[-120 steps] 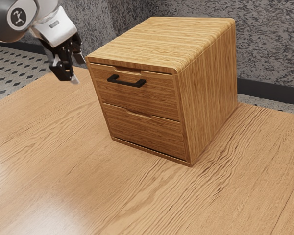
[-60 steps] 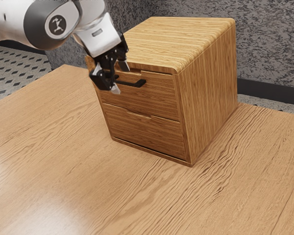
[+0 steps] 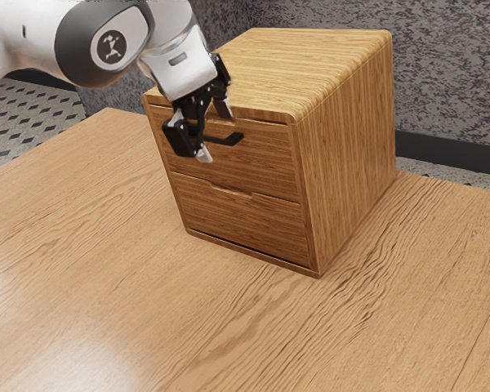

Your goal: Pull the drawer handle with one arm to open the drawer

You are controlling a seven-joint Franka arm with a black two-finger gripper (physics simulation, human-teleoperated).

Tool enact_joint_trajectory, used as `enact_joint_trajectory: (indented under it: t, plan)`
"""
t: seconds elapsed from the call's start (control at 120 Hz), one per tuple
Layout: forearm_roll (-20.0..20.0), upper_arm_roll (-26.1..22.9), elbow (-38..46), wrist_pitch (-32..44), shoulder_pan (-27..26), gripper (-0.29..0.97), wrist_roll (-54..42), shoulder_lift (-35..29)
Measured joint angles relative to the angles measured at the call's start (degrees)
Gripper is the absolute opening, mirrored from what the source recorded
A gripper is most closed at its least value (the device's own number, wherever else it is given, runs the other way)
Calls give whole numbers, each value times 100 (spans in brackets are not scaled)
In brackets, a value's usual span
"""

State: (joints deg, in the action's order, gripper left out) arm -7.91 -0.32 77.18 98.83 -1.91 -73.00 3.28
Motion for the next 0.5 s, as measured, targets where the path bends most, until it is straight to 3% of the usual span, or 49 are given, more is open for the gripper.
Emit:
enact_joint_trajectory:
  t: [0.317, 0.5]
  plan:
    - [-109, 19, -67, 5, -209, 49, 7, 2]
    - [-215, 31, -127, 71, -11, 47, 16, 11]
